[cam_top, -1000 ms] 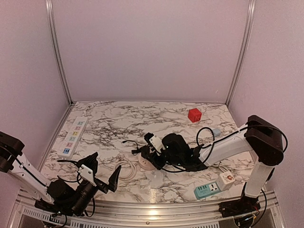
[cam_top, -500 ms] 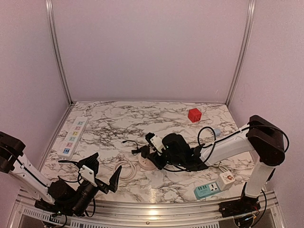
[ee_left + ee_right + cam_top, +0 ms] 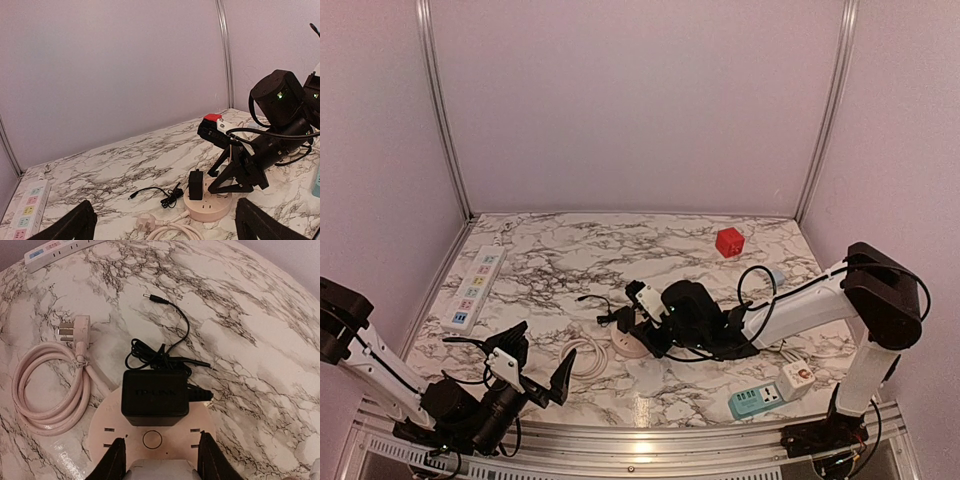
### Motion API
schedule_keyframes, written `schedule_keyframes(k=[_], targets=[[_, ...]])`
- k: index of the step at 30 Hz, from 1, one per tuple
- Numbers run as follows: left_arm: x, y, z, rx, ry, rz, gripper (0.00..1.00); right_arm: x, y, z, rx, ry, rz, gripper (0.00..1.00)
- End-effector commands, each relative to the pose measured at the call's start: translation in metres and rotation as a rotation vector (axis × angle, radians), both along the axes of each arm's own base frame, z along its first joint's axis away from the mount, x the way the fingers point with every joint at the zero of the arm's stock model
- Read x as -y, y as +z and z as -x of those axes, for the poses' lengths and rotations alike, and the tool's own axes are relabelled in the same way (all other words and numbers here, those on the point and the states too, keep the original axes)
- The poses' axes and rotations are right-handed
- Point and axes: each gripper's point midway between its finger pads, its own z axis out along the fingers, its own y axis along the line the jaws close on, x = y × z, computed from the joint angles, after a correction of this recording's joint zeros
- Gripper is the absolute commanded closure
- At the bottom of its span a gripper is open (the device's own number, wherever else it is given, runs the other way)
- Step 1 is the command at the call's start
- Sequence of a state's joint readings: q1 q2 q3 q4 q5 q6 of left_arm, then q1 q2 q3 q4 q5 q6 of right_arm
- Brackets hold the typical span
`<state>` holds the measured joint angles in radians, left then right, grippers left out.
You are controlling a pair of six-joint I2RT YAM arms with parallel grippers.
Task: Insert the plug
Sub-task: Insert the plug into the socket slot.
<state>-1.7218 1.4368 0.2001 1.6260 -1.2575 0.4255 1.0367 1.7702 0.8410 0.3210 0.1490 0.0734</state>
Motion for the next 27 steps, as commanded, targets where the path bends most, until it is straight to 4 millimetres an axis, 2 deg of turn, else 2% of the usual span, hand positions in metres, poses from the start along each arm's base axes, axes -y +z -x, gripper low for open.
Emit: schedule_keyframes(k=[1, 18, 27], targets=[[-0.0054, 0.0203, -0.0025, -0.025, 0.009, 0.158, 0.01, -0.0061, -0.0021, 0.0028, -0.016, 0.027, 0.015, 1.0], [-0.0064, 0.0192, -0.003, -0.026, 0.012, 0.155, 0.01, -0.0113, 0.0043, 0.0094, -0.028, 0.064, -0.019, 1.0], [-0.0069, 0.0197, -0.0038, -0.025, 0.02, 0.152, 0.01, -0.0062, 0.0067, 0.0039, -0.007, 0.029, -0.011, 1.0]])
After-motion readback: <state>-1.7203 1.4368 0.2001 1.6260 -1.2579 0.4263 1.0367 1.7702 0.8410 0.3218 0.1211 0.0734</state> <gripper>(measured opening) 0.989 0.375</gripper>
